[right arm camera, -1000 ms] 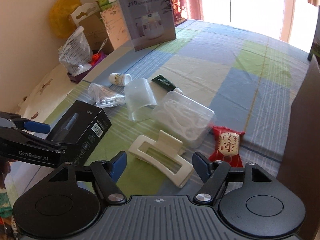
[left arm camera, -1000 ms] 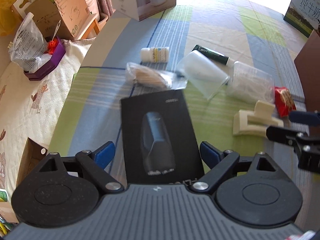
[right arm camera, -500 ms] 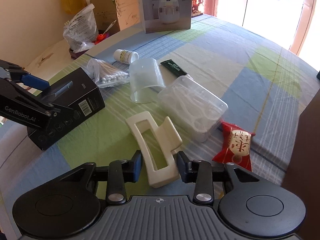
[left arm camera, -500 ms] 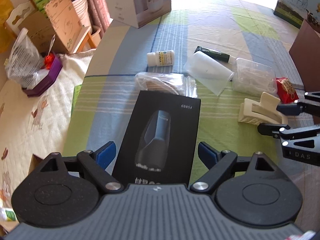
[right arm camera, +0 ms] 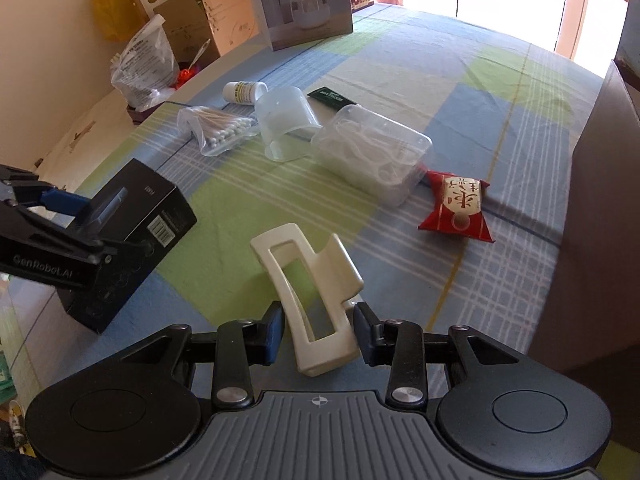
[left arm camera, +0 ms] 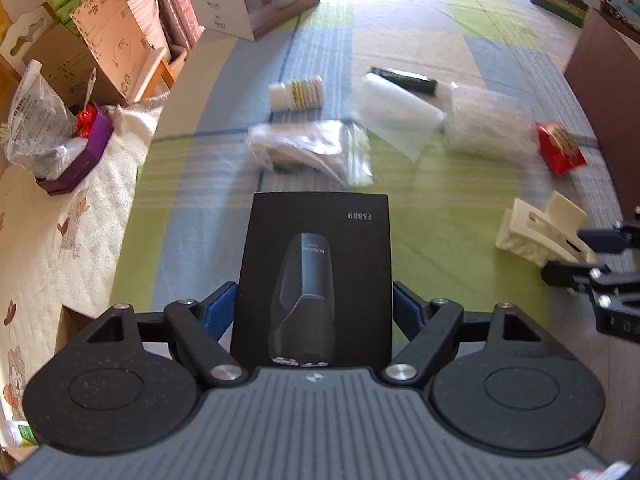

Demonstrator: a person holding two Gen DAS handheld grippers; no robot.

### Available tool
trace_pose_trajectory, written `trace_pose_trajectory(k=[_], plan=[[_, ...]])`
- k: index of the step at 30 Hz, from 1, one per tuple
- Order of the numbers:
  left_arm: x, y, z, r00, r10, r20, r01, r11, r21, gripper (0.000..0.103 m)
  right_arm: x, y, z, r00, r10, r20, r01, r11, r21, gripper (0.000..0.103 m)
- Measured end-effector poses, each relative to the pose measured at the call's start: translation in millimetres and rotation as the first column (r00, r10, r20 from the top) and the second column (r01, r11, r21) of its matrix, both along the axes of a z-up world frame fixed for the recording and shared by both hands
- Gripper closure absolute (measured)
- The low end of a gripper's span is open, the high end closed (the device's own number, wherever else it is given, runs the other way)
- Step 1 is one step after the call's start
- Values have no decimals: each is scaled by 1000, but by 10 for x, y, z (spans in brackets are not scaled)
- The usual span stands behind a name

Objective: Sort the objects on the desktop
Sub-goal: 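Lift and carry the shaver box and hair clip into the cardboard box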

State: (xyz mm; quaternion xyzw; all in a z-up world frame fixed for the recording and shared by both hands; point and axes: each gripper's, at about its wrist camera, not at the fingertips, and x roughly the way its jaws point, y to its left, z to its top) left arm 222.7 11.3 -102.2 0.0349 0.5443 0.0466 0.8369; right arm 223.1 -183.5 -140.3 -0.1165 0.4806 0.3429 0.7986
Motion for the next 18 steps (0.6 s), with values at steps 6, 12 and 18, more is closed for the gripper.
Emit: trace_pose_trajectory(k=[6,12,18], plan=[[-290,-102,15,999,-14,-30,14,1000,-16,25,-2,49,19,999,12,35,-12,1000,3,50],[-193,-115,-77,999,-11,-34,11,1000,-6,24,-7,150,12,991,73,111,-71,997,-22,45],[-174,-120,-154,1000,3,-18,-3,1000,1,24,-100,229,-60,980,135,147,-126,990,-68,65]])
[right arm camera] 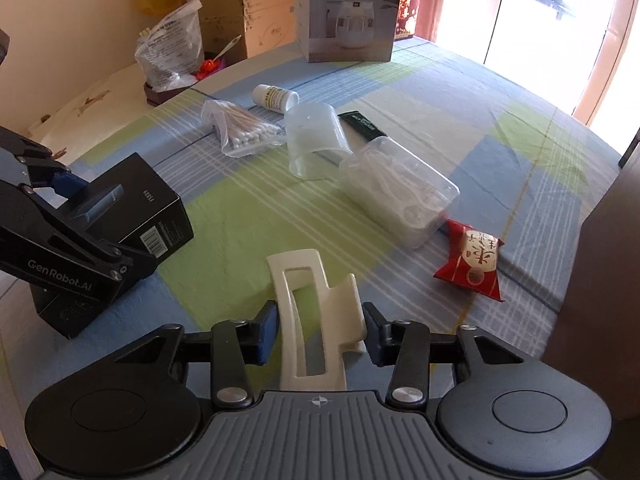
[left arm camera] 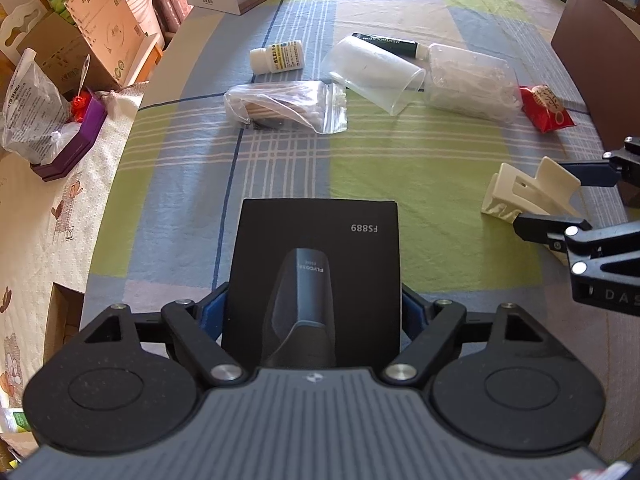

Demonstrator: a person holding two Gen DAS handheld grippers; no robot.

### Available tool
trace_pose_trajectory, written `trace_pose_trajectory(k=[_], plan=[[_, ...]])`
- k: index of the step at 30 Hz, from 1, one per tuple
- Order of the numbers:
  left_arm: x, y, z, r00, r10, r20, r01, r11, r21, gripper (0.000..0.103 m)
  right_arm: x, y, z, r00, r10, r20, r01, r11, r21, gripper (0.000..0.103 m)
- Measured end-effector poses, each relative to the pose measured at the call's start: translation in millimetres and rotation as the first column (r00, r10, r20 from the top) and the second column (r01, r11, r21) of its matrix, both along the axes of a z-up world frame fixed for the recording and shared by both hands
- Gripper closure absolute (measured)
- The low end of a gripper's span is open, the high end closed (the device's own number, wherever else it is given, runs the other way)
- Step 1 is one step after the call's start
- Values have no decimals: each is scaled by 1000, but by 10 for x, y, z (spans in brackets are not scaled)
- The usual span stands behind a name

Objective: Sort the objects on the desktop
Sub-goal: 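Lift and carry the shaver box and hair clip into the cardboard box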

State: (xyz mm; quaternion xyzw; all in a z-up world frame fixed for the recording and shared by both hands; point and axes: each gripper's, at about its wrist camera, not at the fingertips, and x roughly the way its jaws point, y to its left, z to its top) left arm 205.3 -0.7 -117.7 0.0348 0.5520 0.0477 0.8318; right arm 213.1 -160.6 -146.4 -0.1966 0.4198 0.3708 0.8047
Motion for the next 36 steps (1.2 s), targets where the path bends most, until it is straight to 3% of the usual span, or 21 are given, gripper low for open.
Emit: trace_pose_trajectory(k=[7,18,27,36], plan=[[-22,-56,30,1000,-1,14,1,1000,12,27,-30,-94,47,997,-50,-63,51,999,16,65],[-171,-199,257,999,-20,41,21,1000,-8,27,-131,-508,408,970,-148,-195,181,970,162,65],[-205,-530,837,985,-74,154,80,996,-30,27,-223,-978,896,962,-219,-163,257,927,274,65],[-117,-1161,1370,942,-190,276,217,974,-70,27,-185,-1719,1372,925,-367,-97,377,858,349,65]])
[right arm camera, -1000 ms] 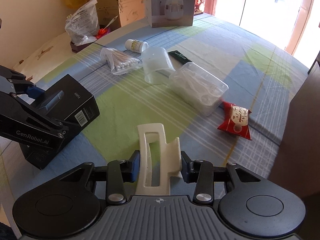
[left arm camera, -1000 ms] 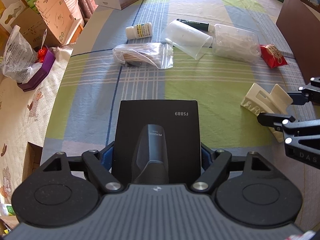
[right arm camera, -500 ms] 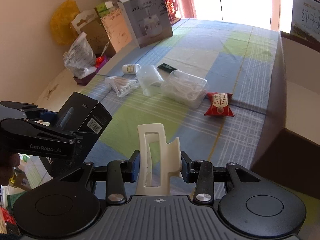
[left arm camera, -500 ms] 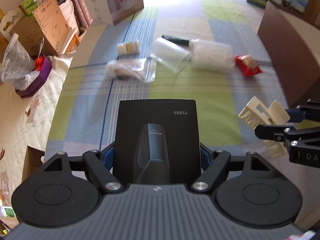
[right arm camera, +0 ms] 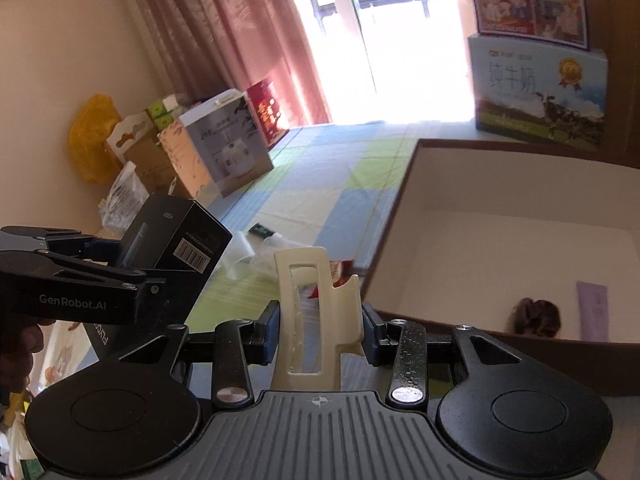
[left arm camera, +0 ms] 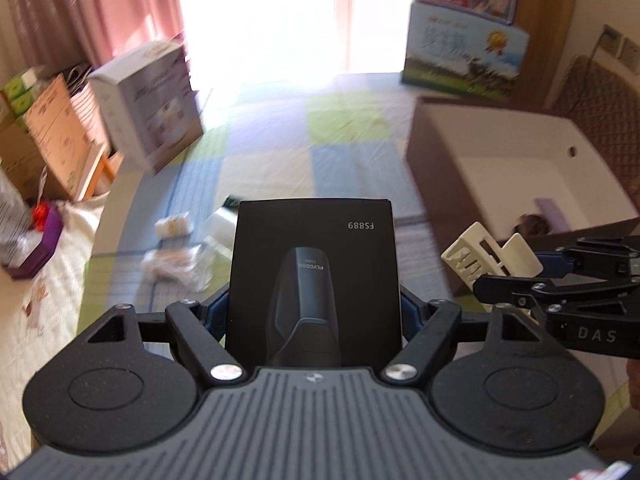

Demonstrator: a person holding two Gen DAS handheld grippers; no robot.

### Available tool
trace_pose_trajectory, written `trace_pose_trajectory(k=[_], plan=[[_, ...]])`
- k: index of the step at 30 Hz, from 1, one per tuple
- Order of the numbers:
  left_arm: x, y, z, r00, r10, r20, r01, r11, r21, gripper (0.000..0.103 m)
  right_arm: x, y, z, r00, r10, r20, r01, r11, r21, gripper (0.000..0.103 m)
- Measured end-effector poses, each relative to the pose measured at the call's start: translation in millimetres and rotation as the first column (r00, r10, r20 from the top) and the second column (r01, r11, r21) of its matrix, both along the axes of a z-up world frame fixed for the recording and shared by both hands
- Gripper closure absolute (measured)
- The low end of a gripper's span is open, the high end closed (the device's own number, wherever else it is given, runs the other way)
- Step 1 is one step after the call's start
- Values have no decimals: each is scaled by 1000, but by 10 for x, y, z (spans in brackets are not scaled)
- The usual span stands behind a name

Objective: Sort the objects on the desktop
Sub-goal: 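Lift and carry the shaver box and hair clip into the cardboard box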

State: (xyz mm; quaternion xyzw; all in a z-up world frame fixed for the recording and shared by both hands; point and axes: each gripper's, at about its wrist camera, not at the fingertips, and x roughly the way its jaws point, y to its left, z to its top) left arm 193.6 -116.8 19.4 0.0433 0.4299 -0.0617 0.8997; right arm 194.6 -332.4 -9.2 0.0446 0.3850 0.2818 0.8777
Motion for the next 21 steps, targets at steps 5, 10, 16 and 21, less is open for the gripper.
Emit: trace_pose_trajectory(k=[5,10,16,21], plan=[[116,-482,186,994,-99,50,101,994,-31,27,106,-501,205,993,-109,50,109,994,6,65],[331,-995,257,984,-162,71,166,984,-68,27,313,-1069,320,971,-223,91,225,974,-18,65],[674,-1561,227,979,-193,69,198,977,-74,27,672,-1607,248,947,-306,100,316,944,-97,65],[1016,-1887,91,986,-166,22,167,984,-64,27,937,-1883,-1,941,-335,51,338,925,-175,65]])
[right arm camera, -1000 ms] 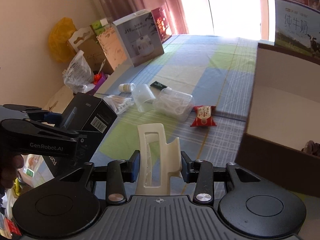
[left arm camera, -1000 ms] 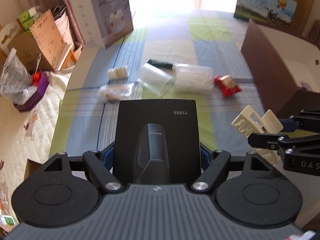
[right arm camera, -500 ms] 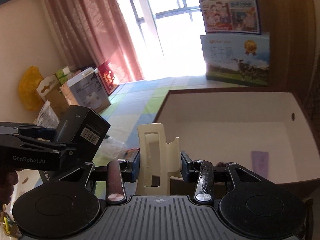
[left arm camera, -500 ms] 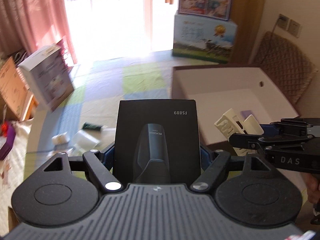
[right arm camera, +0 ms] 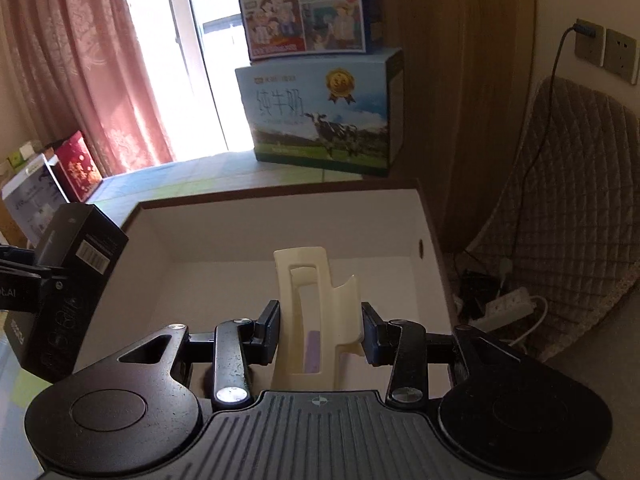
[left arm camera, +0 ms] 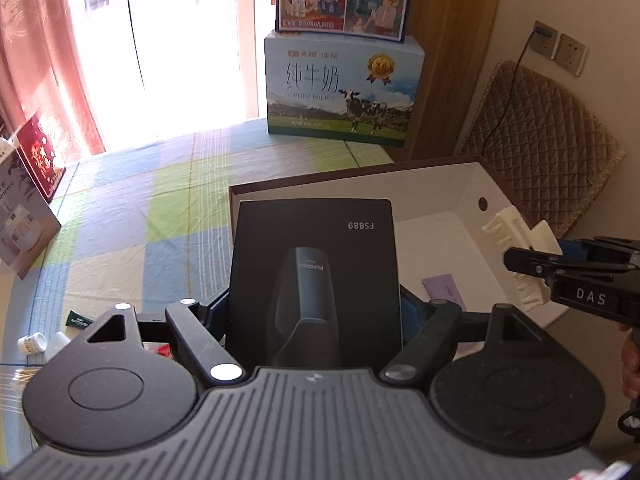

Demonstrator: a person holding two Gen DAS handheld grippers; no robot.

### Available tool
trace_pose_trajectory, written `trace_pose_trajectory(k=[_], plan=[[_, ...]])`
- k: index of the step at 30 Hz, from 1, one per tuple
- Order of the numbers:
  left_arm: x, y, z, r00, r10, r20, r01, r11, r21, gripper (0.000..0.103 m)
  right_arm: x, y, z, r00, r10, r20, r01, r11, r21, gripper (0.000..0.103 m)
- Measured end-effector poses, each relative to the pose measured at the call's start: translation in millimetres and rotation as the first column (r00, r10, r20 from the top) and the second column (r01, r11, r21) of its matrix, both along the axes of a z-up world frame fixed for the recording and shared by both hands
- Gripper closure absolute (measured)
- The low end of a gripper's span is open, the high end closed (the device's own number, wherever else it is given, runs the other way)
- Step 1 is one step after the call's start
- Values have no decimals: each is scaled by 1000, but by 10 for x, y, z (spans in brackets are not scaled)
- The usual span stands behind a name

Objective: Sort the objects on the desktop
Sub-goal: 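Lift and carry the shaver box and hair clip into the cardboard box, then open both grippers to release the shaver box and hair clip in the box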

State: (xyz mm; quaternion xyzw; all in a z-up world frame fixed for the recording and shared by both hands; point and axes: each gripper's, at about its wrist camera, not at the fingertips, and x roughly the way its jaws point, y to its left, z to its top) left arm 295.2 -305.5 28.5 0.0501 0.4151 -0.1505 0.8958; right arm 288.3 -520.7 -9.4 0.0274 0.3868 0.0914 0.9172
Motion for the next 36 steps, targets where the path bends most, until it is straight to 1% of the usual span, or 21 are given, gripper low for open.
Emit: trace_pose_trajectory(k=[2,5,11,14,20,22,25,29,32,36], plan=[[127,-88,-80,1000,15,-25,-15,1000,13,27,83,-68,-98,999,-10,-33,9,1000,-21,65],[294,-201,-240,997,32,-67,-29,998,48,27,167,-108,-217,997,-15,-77,13,1000,-29,65],[493,-419,-580,990,54,-132,-38,992,119,27,290,-110,-375,991,-9,-134,0,998,-65,65],[552,-515,-746,985,59,-160,-34,987,154,27,334,-70,-394,990,0,-138,-15,994,-108,65],[644,-627,-1064,973,89,-214,-39,973,229,27,383,-1,-413,989,24,-148,-47,987,-153,65],[629,-679,-1113,978,82,-192,-26,960,277,27,399,28,-423,988,36,-152,-62,983,-172,65],[636,-727,-1161,980,72,-184,-12,951,310,26,429,88,-459,987,48,-152,-83,969,-232,65],[657,-715,-1200,973,63,-222,2,960,281,25,457,147,-482,986,52,-158,-98,949,-301,65],[645,-724,-1176,978,58,-198,3,956,295,27,477,179,-510,984,62,-168,-116,936,-332,65],[643,-705,-1091,982,51,-183,2,960,281,25,504,207,-547,981,68,-182,-131,924,-358,65]])
